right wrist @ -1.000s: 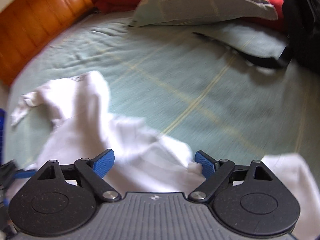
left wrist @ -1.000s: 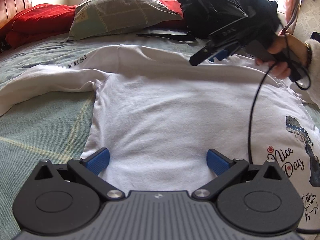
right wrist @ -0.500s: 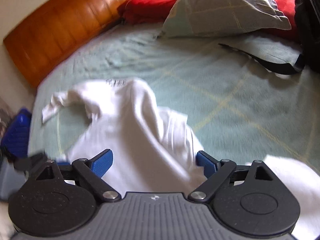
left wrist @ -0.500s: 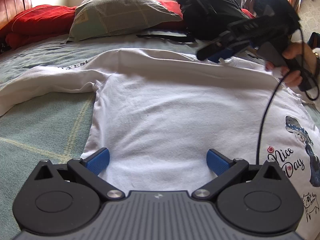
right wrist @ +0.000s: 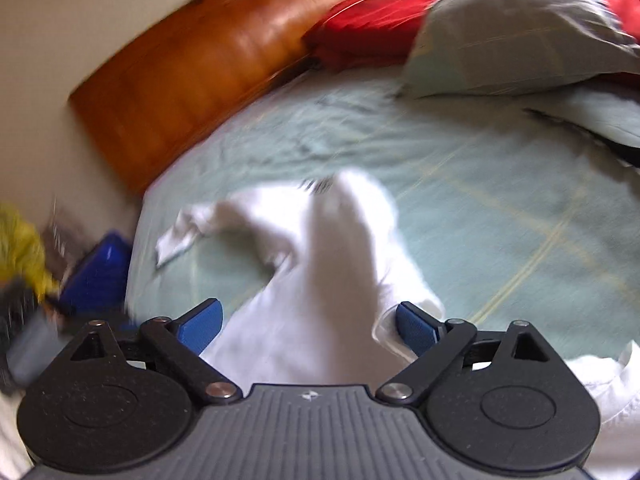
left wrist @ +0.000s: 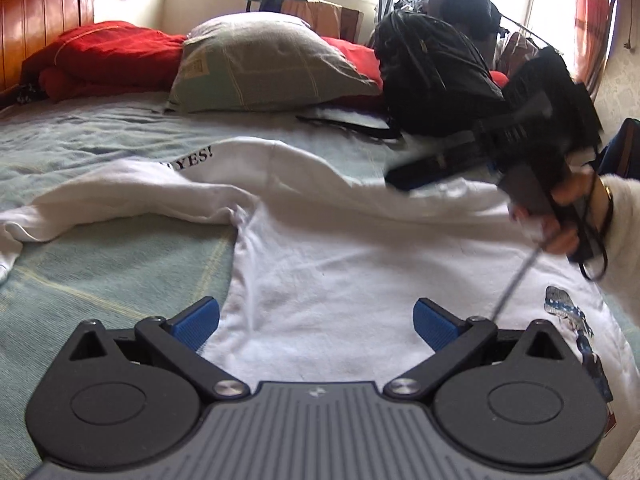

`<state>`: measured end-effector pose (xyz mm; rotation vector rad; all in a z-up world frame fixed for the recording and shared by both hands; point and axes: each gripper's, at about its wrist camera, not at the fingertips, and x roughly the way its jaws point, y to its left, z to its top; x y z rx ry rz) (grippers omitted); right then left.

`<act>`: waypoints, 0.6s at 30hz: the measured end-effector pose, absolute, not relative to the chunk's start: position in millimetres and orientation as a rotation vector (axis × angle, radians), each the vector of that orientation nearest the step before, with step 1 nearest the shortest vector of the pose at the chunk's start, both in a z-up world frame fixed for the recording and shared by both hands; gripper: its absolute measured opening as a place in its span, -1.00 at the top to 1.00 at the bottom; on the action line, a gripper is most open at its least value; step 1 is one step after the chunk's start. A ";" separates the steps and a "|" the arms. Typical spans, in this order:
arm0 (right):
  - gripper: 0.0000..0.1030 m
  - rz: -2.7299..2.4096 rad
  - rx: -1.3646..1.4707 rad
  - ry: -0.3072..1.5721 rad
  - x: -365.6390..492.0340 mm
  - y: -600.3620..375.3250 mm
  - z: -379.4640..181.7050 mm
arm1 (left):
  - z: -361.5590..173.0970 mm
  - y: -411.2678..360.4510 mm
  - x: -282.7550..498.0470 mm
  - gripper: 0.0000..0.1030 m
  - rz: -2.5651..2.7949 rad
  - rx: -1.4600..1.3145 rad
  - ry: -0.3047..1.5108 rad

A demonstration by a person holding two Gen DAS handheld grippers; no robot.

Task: Fold clothes

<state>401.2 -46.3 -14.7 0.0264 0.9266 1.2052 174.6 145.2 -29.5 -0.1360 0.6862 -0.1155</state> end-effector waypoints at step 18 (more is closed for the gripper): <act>-0.74 1.185 -0.249 0.760 347.8 -46.3 -4.5 | -44.5 140.9 180.8 -0.99 -0.094 -0.121 0.750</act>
